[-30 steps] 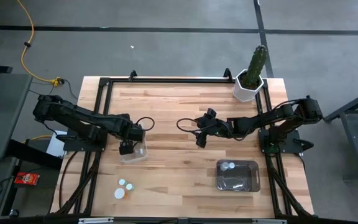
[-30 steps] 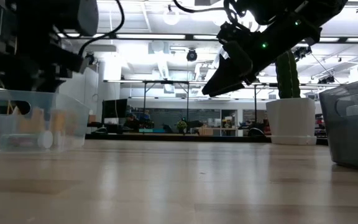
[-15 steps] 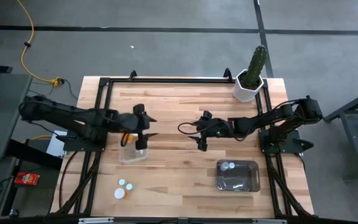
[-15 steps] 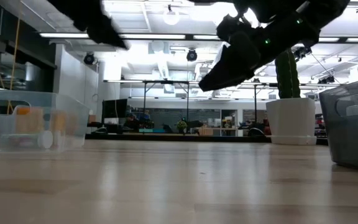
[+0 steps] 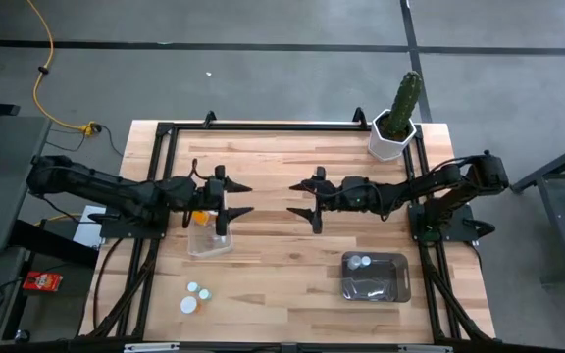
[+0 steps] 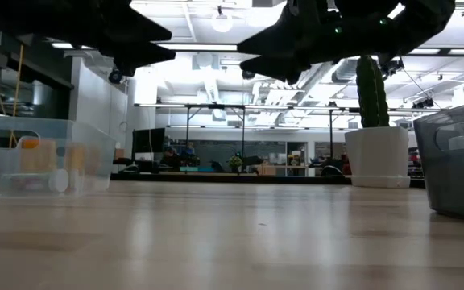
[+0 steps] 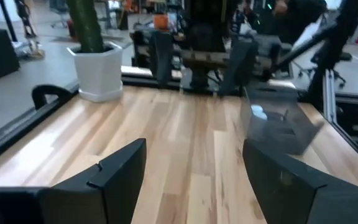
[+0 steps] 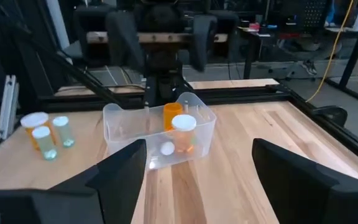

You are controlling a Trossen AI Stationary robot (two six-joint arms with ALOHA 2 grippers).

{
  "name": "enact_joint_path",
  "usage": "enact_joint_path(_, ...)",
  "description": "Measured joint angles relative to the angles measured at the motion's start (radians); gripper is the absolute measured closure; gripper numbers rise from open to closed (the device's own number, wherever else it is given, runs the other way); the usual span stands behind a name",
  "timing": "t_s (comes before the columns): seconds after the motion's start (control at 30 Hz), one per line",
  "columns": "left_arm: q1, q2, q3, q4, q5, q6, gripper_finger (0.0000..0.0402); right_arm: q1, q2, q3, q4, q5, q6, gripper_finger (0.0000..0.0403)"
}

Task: Pick and place medicine bottles into bin by pill shape (circle, oval)
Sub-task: Put the right blue tablet bottle into the black bin

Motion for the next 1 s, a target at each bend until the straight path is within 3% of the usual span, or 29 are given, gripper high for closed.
enact_joint_path(0.33,-0.005,0.012,0.018,-0.002,0.007,0.024,0.0147,-0.022,0.0,0.007,-0.007,0.0,0.008,0.0116)
enact_joint_path(0.7,-0.015,0.009,0.019,-0.075,0.124,-0.075,0.0147,0.039,0.007,0.007,-0.04,0.007,0.15,0.0116)
enact_joint_path(0.87,-0.138,0.026,0.02,-0.081,0.111,-0.138,0.0147,0.146,0.02,0.007,-0.028,0.119,0.164,0.0116)
enact_joint_path(1.0,-0.318,0.059,0.052,-0.099,-0.062,-0.177,0.0147,0.236,0.02,0.007,-0.015,0.218,0.164,0.0116)
